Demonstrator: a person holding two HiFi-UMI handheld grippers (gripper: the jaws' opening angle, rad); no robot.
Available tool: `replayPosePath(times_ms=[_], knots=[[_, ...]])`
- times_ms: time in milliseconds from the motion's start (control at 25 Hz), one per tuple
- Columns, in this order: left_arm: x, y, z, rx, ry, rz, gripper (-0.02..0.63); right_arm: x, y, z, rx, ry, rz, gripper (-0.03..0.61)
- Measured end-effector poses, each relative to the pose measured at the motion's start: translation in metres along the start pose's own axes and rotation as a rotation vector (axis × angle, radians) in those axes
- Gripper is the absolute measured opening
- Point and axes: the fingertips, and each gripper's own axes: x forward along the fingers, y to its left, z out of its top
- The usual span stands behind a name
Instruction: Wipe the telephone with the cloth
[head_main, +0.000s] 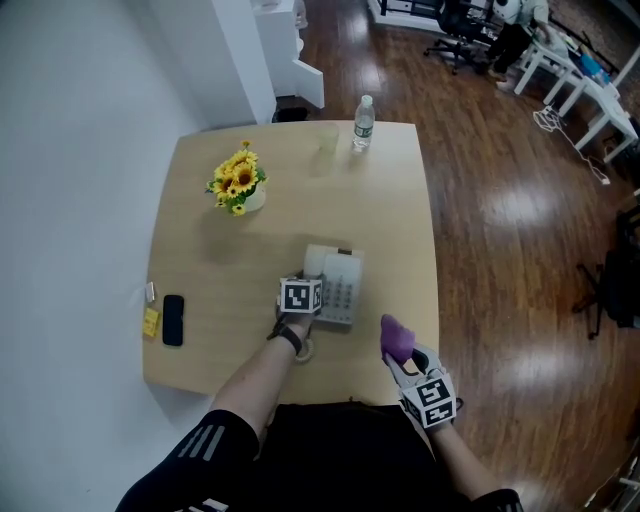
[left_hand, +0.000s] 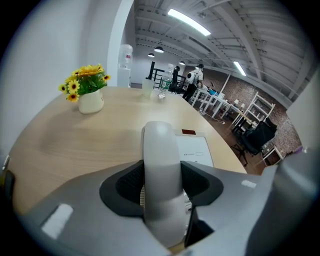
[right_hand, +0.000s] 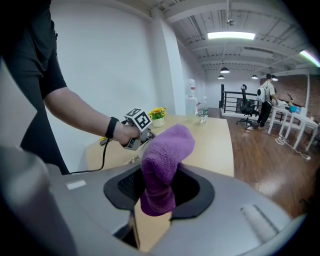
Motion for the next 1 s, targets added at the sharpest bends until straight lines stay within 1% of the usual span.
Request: replayPosePath(times_ms=[120, 200, 280, 360, 440, 480, 600, 680, 840, 920, 1000], knots=[[-0.018, -0.007, 0.008, -0.022, -0.049, -0.083, 0.213, -0.003, -0.004, 0.004, -0.001, -0.012, -0.001, 0.141], [-0.035, -0.013, 0.016, -0.050, -0.093, -0.165, 0.213, -0.001, -0.005, 0.007, -0.003, -0.017, 0.002, 0.141], [-0.056, -0.023, 0.024, -0.079, -0.140, -0.296, 0.213, 0.003, -0.005, 0.012, -0.009, -0.027, 0.006, 0.141], [-0.081, -0.037, 0.033, -0.084, -0.192, -0.441, 0.213, 0.007, -0.006, 0.024, -0.027, -0.046, 0.007, 0.141], [-0.111, -0.048, 0.043, -0.090, -0.249, -0.566, 0.212, 0.011, -0.007, 0.040, -0.050, -0.072, 0.002, 0.141], [-0.127, -0.052, 0.047, -0.111, -0.282, -0.635, 0.212, 0.013, -0.008, 0.050, -0.059, -0.089, 0.001, 0.141], [-0.181, -0.062, 0.063, -0.212, -0.385, -0.863, 0.212, 0.016, -0.005, 0.090, -0.099, -0.151, 0.014, 0.141], [-0.216, -0.065, 0.070, -0.257, -0.439, -0.979, 0.212, 0.019, 0.006, 0.122, -0.138, -0.200, 0.042, 0.141], [-0.269, -0.064, 0.077, -0.301, -0.527, -1.136, 0.212, 0.023, 0.048, 0.190, -0.244, -0.293, 0.131, 0.141], [-0.287, -0.061, 0.077, -0.309, -0.561, -1.191, 0.212, 0.025, 0.075, 0.219, -0.315, -0.320, 0.169, 0.141], [-0.301, -0.061, 0.075, -0.298, -0.577, -1.228, 0.212, 0.029, 0.099, 0.240, -0.395, -0.325, 0.190, 0.141]])
